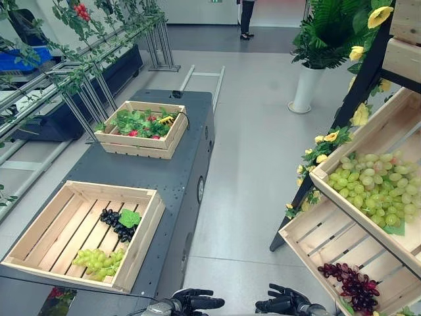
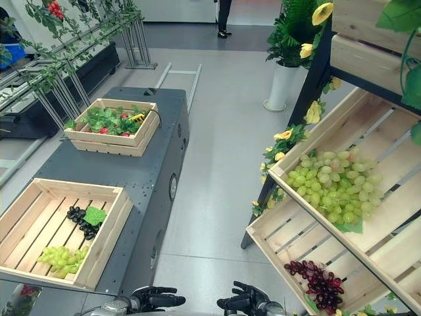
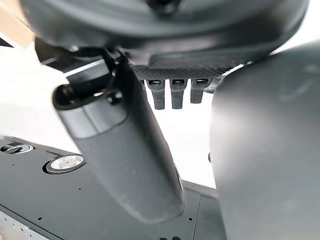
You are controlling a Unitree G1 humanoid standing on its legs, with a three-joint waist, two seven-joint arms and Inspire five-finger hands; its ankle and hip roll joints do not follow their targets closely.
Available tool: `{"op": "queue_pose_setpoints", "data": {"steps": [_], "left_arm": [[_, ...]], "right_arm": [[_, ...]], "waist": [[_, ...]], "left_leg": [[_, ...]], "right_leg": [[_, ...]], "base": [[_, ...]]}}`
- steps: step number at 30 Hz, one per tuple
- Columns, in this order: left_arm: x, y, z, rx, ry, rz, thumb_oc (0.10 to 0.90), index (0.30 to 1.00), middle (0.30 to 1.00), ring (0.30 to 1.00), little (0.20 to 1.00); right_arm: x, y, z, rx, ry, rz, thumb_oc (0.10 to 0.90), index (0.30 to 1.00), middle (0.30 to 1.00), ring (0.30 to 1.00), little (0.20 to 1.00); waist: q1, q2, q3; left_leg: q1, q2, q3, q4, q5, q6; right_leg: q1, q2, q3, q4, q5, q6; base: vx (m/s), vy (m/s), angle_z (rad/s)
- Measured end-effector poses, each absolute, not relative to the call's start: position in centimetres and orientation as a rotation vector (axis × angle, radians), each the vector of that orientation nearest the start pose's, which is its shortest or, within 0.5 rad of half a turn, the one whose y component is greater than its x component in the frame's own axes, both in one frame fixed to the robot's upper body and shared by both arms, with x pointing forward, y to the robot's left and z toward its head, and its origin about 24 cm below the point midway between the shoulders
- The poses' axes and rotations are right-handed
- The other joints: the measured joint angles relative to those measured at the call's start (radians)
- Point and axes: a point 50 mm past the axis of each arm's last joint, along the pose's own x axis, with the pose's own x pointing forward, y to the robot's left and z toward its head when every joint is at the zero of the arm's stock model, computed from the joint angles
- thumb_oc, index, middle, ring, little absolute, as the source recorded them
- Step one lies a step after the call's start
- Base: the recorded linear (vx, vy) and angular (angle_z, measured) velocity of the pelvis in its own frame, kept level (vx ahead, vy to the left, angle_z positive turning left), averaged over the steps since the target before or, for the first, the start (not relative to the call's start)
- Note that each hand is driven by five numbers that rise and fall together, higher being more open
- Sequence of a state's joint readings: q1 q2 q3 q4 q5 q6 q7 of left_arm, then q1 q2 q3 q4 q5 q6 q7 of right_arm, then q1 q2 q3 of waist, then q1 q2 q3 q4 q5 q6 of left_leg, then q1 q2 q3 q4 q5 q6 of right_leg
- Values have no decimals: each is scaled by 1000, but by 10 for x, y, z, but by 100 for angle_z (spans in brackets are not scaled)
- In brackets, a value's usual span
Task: Pick up the fruits from the basket on one side to the basket on the other side
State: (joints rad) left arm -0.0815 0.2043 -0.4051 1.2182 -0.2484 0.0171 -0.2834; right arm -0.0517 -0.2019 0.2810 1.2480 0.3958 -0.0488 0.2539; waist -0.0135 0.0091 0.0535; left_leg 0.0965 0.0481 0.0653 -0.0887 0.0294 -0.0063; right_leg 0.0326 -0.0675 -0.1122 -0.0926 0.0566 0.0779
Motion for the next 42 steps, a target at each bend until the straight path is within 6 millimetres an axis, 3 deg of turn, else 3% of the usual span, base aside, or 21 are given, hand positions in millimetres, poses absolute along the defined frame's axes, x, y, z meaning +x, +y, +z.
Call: {"op": "queue_pose_setpoints", "data": {"steps": [16, 20, 23, 29, 31, 32, 33, 35, 40, 42], "left_arm": [[111, 183, -163, 59, 1234, -310, 800, 900, 900, 900, 900], [115, 184, -162, -19, 1199, -226, 800, 900, 900, 900, 900], [121, 180, -160, -36, 1164, -226, 800, 900, 900, 900, 900], [126, 175, -159, -65, 1137, -212, 800, 900, 900, 900, 900], [126, 174, -159, -72, 1141, -208, 800, 900, 900, 900, 900], [129, 171, -159, -75, 1144, -218, 800, 900, 900, 900, 900], [132, 166, -158, -76, 1144, -233, 800, 900, 900, 900, 900], [129, 160, -159, -92, 1147, -240, 800, 900, 900, 900, 900], [130, 169, -158, -61, 1141, -225, 800, 900, 900, 900, 900], [131, 175, -158, -24, 1141, -214, 800, 900, 900, 900, 900]], "right_arm": [[105, -195, -163, 134, 1168, 104, 800, 900, 900, 900, 900], [105, -194, -163, 128, 1176, 115, 800, 900, 900, 900, 900], [107, -197, -162, 122, 1172, 109, 800, 900, 900, 900, 900], [107, -208, -160, 146, 1161, 56, 800, 900, 900, 900, 900], [108, -210, -160, 181, 1149, 26, 800, 900, 900, 900, 900], [106, -211, -160, 180, 1151, 24, 800, 900, 900, 900, 900], [101, -214, -160, 176, 1162, 14, 800, 900, 900, 900, 900], [97, -219, -161, 187, 1168, -16, 800, 900, 900, 900, 900], [98, -214, -162, 200, 1159, -14, 800, 900, 900, 900, 900], [99, -215, -161, 195, 1149, -15, 800, 900, 900, 900, 900]], "waist": [[-2, -3, -13], [3, -7, -10], [4, 3, 2], [0, 28, 31], [-23, 28, 37], [-36, 22, 41], [-42, 21, 42], [-26, 33, 48], [-11, -10, 54], [-8, -17, 57]], "left_leg": [[-2, 9, 2, 0, 0, -1], [-55, 20, -11, 66, -14, -18], [-93, 29, 1, 97, -15, -17], [-112, 80, 134, 95, -11, -32], [-110, 109, 256, 93, -11, -32], [-98, 122, 357, 78, -10, -32], [-93, 124, 391, 60, 5, -45], [-58, 103, 382, 14, 67, -32], [-34, 32, 376, -1, 44, 3], [-29, 11, 355, -1, 29, 21]], "right_leg": [[1, 8, -2, 0, 0, 0], [-9, 18, -19, 2, -4, -11], [-3, 17, -69, 0, -11, -22], [10, 15, -138, 0, -17, -27], [19, 1, -186, 2, -19, -29], [31, -19, -232, 0, -26, -19], [42, -30, -259, 4, -34, -6], [57, -43, -259, 11, -44, 18], [71, -107, -275, 32, -49, 53], [61, -134, -289, 92, -52, 46]], "base": [[3, -87, 1], [-64, -111, 18], [-12, 11, 50], [83, 122, 38], [102, 272, 63], [201, 411, 100], [202, 389, 104], [224, 367, 45], [154, 268, 9], [177, 322, 26]]}}
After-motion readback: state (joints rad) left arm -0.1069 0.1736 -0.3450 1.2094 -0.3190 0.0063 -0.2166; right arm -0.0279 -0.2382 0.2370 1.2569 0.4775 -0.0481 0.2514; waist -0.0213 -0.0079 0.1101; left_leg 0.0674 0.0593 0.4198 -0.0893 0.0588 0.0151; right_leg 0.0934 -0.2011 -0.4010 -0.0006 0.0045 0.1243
